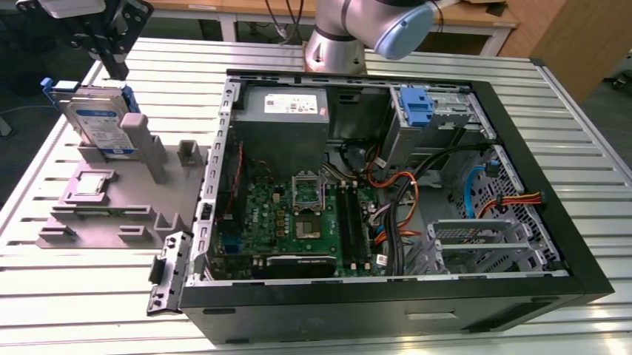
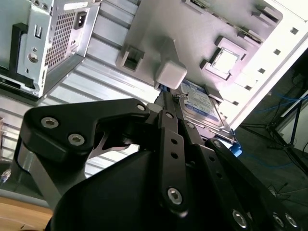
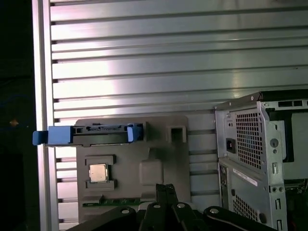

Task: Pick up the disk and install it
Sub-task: 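Reach for the disk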

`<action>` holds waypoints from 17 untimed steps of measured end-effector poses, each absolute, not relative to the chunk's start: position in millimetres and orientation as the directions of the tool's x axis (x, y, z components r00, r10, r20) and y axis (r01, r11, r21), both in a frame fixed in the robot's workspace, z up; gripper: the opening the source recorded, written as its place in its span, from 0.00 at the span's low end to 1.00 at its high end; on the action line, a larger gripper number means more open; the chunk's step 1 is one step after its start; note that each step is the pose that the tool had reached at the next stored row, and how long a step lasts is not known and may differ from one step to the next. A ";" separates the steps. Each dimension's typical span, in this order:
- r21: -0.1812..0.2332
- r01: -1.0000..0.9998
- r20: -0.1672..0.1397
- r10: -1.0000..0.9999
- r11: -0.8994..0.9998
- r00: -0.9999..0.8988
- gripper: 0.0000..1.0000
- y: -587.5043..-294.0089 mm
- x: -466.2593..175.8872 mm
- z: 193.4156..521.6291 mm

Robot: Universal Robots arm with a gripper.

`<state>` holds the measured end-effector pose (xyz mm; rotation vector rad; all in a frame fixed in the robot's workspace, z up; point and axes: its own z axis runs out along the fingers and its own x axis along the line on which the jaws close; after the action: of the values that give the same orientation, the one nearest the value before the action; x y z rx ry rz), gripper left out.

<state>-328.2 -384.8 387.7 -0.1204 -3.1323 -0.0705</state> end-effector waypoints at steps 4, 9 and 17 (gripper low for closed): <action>0.045 0.077 0.008 0.076 0.996 -0.997 0.10 -379.1 -336.2 387.2; 0.045 0.077 0.008 0.076 0.996 -0.997 0.10 -375.6 -351.7 386.4; 0.045 0.077 0.008 0.076 0.996 -0.997 0.10 -369.7 -376.0 383.6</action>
<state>-376.0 -369.7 383.6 -0.1202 -3.1322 -0.0706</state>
